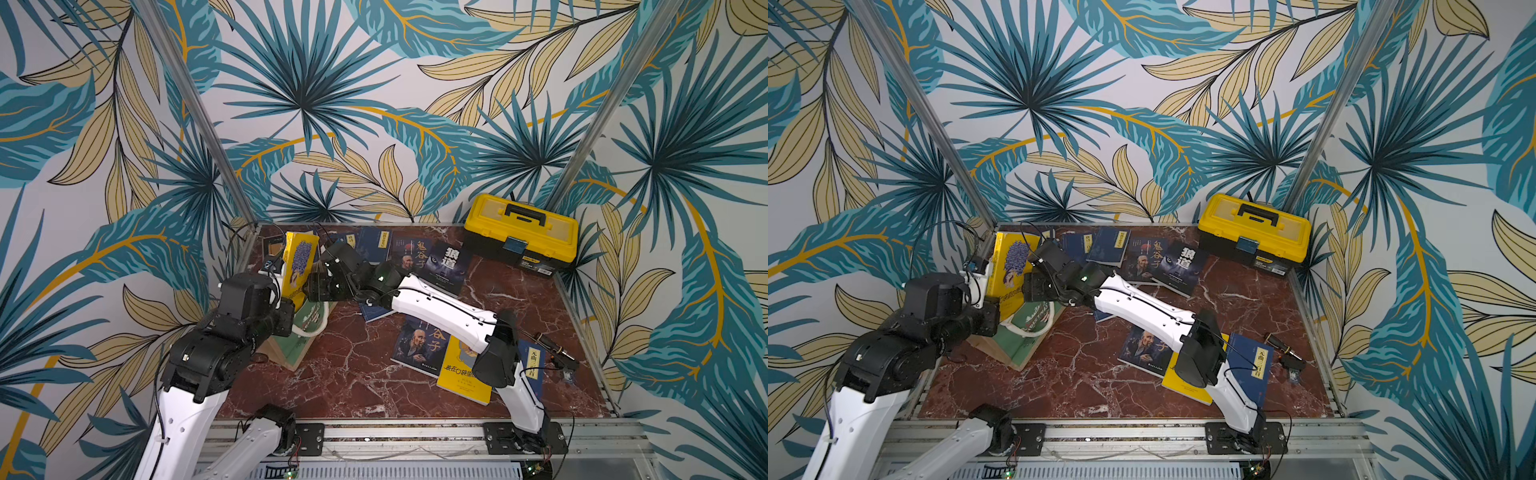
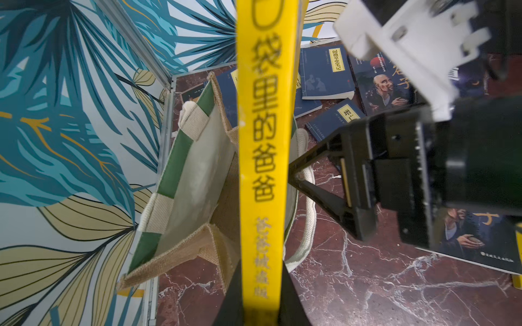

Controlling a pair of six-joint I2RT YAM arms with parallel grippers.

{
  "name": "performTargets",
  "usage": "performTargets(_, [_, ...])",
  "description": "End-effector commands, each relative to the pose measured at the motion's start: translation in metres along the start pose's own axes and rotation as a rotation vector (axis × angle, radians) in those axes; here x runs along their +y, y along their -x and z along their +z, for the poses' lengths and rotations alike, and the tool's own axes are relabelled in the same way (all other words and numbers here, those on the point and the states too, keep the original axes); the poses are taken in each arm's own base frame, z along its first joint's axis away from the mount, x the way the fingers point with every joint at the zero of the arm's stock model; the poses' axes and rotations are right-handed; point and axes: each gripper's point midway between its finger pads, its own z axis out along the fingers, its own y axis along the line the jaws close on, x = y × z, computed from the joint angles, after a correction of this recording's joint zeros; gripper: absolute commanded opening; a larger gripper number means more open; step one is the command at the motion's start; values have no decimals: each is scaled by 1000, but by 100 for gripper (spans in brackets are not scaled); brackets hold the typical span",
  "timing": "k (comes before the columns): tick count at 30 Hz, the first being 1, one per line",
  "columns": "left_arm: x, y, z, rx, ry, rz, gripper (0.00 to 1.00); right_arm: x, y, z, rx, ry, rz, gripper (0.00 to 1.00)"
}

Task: Put the books into the canvas bag
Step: Place the book in the canvas bag.

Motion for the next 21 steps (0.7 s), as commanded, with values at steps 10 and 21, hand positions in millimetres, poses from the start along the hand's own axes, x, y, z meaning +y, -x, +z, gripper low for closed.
performTargets(10, [-2, 0, -3, 12, -19, -56, 0, -17, -27, 15, 73, -56, 2, 54])
performTargets(21, [2, -4, 2, 57, 12, -48, 0, -30, -42, 26, 114, -76, 6, 49])
